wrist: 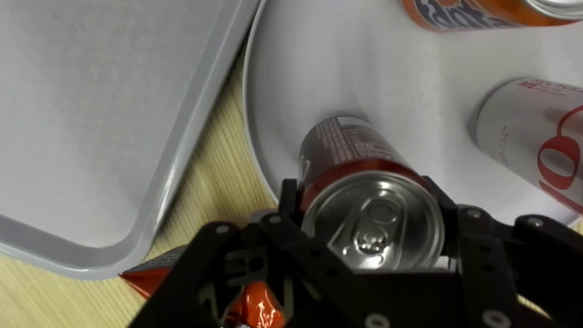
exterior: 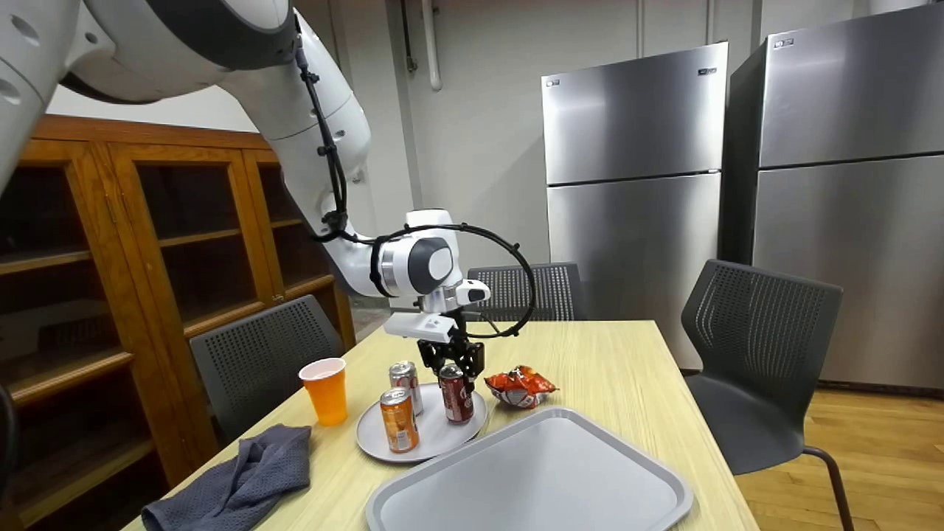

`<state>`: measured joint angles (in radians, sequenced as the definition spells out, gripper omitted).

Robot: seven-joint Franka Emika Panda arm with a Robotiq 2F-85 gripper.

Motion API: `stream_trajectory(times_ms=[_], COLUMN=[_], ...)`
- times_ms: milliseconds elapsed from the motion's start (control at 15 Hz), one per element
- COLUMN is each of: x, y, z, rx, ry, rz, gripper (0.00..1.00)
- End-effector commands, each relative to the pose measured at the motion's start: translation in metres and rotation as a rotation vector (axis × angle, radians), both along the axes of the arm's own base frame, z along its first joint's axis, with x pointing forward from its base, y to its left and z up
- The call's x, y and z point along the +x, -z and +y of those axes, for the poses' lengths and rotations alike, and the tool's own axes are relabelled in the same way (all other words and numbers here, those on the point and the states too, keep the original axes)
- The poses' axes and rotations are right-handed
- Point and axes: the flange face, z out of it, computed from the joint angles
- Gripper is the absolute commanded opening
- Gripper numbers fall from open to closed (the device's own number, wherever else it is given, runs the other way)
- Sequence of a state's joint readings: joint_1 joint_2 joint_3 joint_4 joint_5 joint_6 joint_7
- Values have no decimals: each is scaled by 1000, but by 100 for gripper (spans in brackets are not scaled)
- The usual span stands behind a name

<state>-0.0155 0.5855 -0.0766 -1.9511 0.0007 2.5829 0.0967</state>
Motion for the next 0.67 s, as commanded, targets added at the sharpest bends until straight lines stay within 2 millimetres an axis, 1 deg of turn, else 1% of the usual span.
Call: stream_trajectory(times_ms=[0, 67, 267, 600], x=[7, 6, 5, 0], y=[-8, -11, -21, -47], z=[4, 4, 4, 5], rx=[6, 11, 20, 38], ry=[17, 16, 8, -8], rz=[1, 1, -10, -27], gripper=[95, 100, 100, 100])
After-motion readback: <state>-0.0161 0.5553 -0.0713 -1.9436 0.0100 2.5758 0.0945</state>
